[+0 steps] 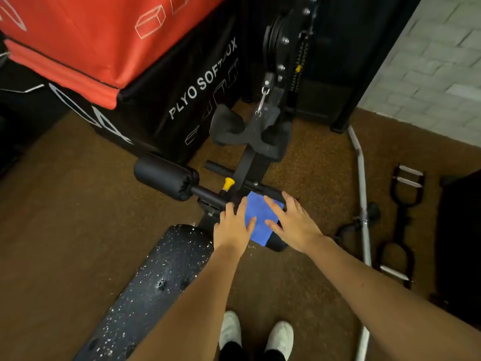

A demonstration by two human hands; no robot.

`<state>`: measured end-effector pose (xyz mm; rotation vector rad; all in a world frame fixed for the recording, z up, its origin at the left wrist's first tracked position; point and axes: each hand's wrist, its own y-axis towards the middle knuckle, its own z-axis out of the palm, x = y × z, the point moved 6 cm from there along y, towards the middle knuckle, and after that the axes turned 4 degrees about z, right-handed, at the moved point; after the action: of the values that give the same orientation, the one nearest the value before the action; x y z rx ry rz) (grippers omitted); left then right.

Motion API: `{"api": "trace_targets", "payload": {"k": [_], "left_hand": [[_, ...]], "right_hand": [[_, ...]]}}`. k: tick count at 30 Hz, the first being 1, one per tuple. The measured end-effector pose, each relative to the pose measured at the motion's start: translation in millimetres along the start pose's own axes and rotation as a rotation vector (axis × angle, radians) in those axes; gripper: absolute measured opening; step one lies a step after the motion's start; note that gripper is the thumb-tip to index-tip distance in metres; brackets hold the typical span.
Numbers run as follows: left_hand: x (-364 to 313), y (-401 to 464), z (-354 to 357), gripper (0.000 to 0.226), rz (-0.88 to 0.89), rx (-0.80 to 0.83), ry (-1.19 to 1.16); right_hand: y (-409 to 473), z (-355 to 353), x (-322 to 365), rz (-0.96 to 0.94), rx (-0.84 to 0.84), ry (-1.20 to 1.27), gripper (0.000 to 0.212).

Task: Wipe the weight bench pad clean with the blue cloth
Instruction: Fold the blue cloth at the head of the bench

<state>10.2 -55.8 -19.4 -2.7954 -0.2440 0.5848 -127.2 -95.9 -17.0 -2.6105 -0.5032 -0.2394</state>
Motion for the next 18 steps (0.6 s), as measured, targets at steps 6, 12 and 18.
{"api": "trace_targets", "payload": {"k": [6,12,18], "left_hand": [[12.1,4.5,23.9,0.065,-0.157,-0.026,-0.419],[11.2,6.1,27.0,0.058,-0.251,0.012,-0.664],[18.7,-0.7,20.1,0.043,-0.317,-0.076,-0.794]], "right_hand": [[18.5,27.4,2.3,0.058,0.113,0.035,0.060],[27.1,30.6,6.0,0.058,-0.015,0.077,0.061],[24.2,17.0,22.2,0.053,-0.221,0.387,0.013]]}}
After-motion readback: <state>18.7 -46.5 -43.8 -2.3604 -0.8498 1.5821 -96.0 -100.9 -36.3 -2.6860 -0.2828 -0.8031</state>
